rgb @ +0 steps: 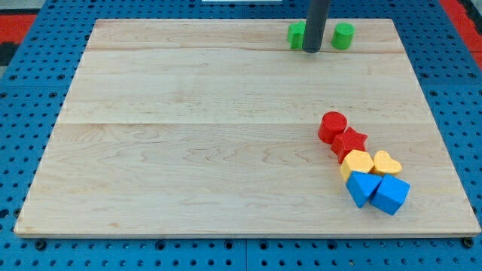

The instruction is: Move the blue cube to the top center of the board

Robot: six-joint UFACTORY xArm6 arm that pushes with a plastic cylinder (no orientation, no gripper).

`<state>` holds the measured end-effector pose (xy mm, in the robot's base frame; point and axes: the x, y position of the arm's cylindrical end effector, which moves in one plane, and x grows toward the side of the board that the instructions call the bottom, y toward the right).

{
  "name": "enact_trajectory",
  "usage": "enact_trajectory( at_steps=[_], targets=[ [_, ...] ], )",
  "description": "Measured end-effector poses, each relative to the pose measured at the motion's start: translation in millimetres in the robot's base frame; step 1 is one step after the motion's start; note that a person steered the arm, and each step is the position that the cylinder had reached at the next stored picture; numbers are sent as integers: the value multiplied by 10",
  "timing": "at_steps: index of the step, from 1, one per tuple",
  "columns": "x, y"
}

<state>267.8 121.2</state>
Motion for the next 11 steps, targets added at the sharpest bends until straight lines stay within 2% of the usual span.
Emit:
enact_trajectory(
  at_steps=[1, 2, 3, 4, 5, 6, 8, 9, 10, 11],
  targets=[
    [161, 0],
    [637, 31],
    [787, 589],
    [1785, 1323],
    [2729, 1465],
    [3096, 1449],
    [3006, 532],
    [3302, 773],
    [3358, 619],
    [3122, -256]
  ],
)
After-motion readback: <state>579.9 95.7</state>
